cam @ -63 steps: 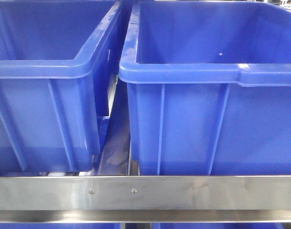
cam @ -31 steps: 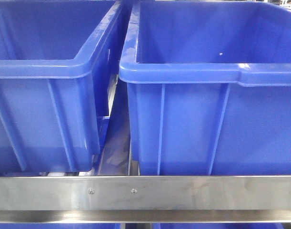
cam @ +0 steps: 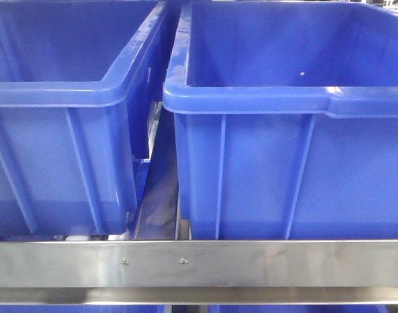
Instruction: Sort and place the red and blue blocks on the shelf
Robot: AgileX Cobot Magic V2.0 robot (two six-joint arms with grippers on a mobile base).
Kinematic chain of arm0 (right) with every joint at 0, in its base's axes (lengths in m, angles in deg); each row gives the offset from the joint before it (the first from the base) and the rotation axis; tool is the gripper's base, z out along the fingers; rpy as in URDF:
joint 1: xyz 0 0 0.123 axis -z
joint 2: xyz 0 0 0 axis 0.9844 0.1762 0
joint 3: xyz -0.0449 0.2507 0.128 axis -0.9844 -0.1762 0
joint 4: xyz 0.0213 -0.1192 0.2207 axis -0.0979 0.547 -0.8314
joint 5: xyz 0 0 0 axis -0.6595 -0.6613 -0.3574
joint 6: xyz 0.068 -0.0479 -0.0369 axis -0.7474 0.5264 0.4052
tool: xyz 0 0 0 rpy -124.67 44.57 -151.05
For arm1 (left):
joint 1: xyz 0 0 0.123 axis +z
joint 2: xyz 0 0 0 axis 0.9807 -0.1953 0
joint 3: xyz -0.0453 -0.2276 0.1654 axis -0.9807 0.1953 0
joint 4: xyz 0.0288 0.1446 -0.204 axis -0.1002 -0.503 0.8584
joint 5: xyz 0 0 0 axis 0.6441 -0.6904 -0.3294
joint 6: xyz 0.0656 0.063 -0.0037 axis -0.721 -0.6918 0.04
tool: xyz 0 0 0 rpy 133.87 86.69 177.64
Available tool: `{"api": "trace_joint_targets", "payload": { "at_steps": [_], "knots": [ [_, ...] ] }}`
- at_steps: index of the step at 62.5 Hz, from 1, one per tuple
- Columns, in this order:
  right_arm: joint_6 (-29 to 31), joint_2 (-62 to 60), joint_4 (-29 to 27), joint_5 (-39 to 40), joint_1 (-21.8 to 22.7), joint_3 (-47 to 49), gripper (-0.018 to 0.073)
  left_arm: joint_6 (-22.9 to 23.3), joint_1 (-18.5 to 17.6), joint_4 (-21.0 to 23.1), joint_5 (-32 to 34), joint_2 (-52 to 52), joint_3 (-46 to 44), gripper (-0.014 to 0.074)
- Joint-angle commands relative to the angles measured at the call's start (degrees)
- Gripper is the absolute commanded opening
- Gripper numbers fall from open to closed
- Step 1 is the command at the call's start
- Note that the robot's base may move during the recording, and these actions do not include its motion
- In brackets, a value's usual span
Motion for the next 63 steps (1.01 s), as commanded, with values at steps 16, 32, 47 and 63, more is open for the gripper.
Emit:
{"api": "trace_joint_targets", "payload": {
  "at_steps": [16, 32, 47, 63],
  "knots": [
    [0.51, 10.43, 0.86, 11.24, -2.39, 6.21, 0.0057, 0.10, -0.04, 0.37, 8.17, -14.15, -9.53, 0.0125],
    [0.51, 13.14, 0.86, 14.76, -2.48, 6.75, 0.0220, -0.36, -0.04, 0.00, 8.22, -18.14, -10.24, 0.0372],
    [0.51, 13.08, 0.93, 15.31, -2.48, 6.75, 0.0478, -0.36, -0.04, 0.00, 8.22, -19.01, -10.24, 0.0606],
    [0.51, 13.08, 0.97, 15.07, -2.48, 6.75, 0.0475, -0.36, -0.04, 0.00, 8.22, -19.01, -10.24, 0.0604]
  ]
}}
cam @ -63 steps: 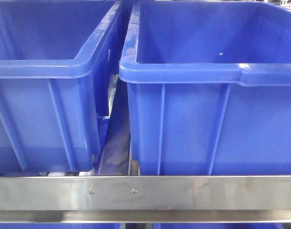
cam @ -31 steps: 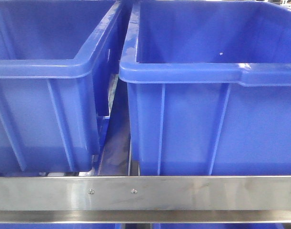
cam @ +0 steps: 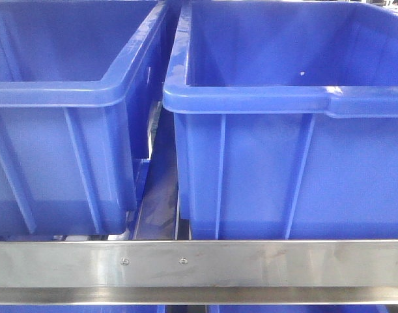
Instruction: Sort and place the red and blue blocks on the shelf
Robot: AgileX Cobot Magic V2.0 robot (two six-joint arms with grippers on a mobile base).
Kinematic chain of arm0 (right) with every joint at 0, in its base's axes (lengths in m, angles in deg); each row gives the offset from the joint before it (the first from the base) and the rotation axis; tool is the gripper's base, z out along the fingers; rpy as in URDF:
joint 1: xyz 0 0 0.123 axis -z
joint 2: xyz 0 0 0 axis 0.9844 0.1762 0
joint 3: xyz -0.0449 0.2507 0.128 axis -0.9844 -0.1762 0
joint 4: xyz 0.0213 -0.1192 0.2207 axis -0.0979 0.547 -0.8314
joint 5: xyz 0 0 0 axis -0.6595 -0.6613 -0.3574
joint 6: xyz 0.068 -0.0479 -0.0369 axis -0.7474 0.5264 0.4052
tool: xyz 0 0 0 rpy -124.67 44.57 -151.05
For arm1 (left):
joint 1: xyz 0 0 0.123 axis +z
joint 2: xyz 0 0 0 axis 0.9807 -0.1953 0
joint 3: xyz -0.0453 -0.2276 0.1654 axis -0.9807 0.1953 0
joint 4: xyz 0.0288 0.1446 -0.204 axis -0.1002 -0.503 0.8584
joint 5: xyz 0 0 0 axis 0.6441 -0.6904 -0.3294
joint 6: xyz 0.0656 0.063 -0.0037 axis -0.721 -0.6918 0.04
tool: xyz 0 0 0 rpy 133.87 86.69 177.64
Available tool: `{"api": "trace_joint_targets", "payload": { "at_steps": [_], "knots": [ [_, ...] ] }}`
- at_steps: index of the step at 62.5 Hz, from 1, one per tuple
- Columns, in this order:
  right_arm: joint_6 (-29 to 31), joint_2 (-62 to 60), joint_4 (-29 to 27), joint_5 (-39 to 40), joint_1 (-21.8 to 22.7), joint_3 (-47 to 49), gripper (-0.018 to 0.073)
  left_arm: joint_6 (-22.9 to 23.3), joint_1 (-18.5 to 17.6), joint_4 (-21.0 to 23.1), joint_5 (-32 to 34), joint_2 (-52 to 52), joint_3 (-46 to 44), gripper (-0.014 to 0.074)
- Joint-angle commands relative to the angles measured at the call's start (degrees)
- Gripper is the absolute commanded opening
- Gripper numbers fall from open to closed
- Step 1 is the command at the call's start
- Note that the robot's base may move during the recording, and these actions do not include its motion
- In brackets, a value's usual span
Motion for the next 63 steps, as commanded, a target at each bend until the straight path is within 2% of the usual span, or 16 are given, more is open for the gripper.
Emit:
{"api": "trace_joint_targets", "payload": {
  "at_steps": [1, 6, 10, 14, 17, 18, 20, 24, 32, 38, 47, 63],
  "knots": [
    [0.39, -0.79, 0.75, 5.21, -0.08, 2.21, 0.0474, -0.16, -0.04, 0.00, 4.71, 1.07, -2.12, 0.0603],
    [0.39, -0.79, 0.75, 5.21, -0.08, 2.21, 0.0433, -0.16, -0.04, 0.00, 4.71, 1.07, -2.12, 0.0587],
    [0.39, -0.79, 0.75, 5.04, -0.08, 2.21, 0.0350, -0.16, -0.04, 0.00, 4.71, 1.07, -2.12, 0.0531],
    [0.39, -0.79, 0.75, 4.85, -0.08, 2.21, 0.0204, -0.16, -0.04, 0.00, 4.49, 1.07, -2.12, 0.0410],
    [0.39, -0.83, 0.75, 4.52, -0.08, 2.21, 0.0043, -0.16, -0.04, 0.00, 3.87, 1.20, -2.12, 0.0254],
    [0.39, -0.85, 0.75, 4.38, -0.08, 2.21, 0.0028, -0.16, -0.04, 0.00, 3.75, 1.35, -2.12, 0.0204],
    [0.39, -0.91, 0.75, 4.38, -0.08, 2.21, 0.0061, -0.16, -0.04, 0.00, 3.38, 1.49, -2.12, 0.0100],
    [0.39, -0.91, 0.75, 4.38, -0.08, 2.21, 0.0057, -0.16, -0.04, 0.00, 3.21, 2.27, -2.12, 0.0160],
    [0.39, -1.64, 0.75, 3.40, -0.08, 2.21, 0.0049, -0.16, -0.04, 0.00, 2.51, 4.61, -2.12, 0.0144],
    [0.39, -3.59, 0.75, 1.08, -0.08, 2.21, 0.0049, -0.16, -0.04, -2.15, 1.64, 7.34, -1.98, 0.0144],
    [0.39, -7.67, 0.75, -5.43, -0.08, 2.21, 0.0049, -0.16, -0.04, -5.05, 1.48, 12.66, -0.22, 0.0144],
    [0.39, -14.93, 0.75, -16.81, -0.08, 2.05, 0.0049, -0.16, -0.04, -5.35, 4.16, 23.04, 8.43, 0.0144]
  ]
}}
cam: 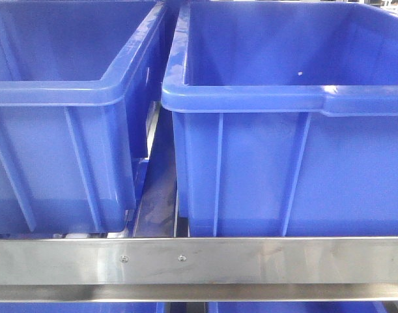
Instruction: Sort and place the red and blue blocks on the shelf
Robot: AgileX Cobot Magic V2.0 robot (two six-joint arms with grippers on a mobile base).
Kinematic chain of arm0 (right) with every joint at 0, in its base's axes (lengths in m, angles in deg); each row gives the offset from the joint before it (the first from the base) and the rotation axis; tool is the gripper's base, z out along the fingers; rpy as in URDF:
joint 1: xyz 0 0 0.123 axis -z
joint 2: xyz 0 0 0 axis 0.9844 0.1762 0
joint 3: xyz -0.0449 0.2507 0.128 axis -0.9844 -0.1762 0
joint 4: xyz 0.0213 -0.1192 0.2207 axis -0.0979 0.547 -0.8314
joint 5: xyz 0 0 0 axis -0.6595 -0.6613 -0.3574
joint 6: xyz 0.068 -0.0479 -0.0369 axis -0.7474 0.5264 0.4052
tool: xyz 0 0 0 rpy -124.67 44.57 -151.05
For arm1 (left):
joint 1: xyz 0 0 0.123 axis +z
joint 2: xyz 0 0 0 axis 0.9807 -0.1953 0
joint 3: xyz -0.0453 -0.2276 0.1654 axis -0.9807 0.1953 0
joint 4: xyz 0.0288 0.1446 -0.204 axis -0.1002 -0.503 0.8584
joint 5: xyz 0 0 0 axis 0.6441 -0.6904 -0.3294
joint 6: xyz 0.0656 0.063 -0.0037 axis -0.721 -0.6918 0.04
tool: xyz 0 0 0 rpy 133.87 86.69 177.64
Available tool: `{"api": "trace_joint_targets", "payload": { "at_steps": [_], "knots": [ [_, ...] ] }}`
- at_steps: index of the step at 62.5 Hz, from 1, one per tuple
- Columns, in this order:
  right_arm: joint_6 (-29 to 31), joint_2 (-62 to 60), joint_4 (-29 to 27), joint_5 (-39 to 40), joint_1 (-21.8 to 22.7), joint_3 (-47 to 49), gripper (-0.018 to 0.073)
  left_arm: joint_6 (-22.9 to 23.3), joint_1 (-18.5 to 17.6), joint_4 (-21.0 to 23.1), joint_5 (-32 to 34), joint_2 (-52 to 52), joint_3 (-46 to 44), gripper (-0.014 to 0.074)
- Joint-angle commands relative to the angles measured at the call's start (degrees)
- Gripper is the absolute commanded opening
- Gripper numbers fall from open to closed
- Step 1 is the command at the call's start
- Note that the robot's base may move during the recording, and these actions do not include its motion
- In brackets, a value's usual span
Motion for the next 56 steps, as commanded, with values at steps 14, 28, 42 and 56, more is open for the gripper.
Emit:
{"api": "trace_joint_targets", "payload": {
  "at_steps": [14, 28, 42, 56],
  "knots": [
    [0.29, -8.03, 0.63, 0.17, -0.08, -2.98, 0.0049, -0.16, -0.04, -0.33, 6.20, 11.45, 9.88, 0.0144],
    [0.29, -13.15, 0.63, 1.60, -0.08, -10.33, 0.0049, -0.16, -0.04, -0.33, 6.75, 15.64, 14.45, 0.0144],
    [0.29, -13.74, 0.63, 2.73, -0.08, -11.89, 0.0049, -0.16, -0.04, -0.33, 7.24, 15.64, 15.81, 0.0144],
    [0.29, -13.74, 0.63, 2.68, -0.08, -11.89, 0.0049, -0.16, -0.04, -0.09, 7.24, 15.64, 15.81, 0.0144]
  ]
}}
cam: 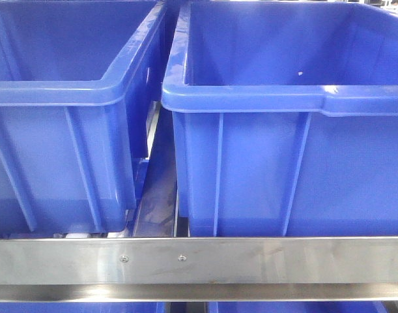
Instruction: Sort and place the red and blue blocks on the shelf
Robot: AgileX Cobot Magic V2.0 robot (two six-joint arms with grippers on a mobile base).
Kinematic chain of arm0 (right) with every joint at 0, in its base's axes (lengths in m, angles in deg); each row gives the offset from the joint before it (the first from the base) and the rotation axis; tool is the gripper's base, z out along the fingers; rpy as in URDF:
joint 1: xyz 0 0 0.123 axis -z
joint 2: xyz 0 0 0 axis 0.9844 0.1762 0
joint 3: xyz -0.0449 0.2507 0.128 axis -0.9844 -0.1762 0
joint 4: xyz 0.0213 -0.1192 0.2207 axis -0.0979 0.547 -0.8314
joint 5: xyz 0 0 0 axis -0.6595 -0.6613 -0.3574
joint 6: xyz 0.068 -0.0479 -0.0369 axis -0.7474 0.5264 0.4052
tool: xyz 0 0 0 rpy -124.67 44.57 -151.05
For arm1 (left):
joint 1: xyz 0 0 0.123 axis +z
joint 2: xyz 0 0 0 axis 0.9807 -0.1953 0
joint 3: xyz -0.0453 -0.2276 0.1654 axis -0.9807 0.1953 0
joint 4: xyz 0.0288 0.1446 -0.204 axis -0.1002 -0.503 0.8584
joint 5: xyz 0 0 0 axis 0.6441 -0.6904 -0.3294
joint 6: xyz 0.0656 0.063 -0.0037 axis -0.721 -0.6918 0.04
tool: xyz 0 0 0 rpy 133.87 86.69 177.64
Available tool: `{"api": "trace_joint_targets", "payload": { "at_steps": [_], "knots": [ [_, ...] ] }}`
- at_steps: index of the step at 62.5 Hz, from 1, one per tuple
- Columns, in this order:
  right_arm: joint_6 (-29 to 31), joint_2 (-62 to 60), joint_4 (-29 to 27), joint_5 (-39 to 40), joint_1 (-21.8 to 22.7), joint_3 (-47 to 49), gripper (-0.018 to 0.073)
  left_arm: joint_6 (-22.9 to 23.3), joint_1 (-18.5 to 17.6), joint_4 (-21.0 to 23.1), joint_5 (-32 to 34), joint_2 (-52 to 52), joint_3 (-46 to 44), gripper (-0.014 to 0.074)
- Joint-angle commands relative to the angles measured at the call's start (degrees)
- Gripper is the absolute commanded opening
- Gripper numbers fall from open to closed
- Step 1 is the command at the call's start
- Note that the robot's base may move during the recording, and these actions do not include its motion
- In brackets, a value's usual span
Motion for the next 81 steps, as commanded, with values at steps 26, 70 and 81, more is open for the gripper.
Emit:
{"api": "trace_joint_targets", "payload": {
  "at_steps": [26, 70, 81],
  "knots": [
    [0.29, -0.22, 0.63, 5.25, -0.08, 1.51, 0.0049, -0.16, -0.04, 0.04, 5.16, -0.04, -1.58, 0.0144],
    [0.29, -13.10, -0.36, 8.56, 3.68, -5.77, 0.0049, -0.16, -0.04, 0.04, 5.16, -0.04, -1.58, 0.0144],
    [0.29, -23.51, -0.41, 10.59, 4.59, -14.60, 0.0049, -0.16, -0.04, 0.04, 5.16, -0.04, -1.58, 0.0144]
  ]
}}
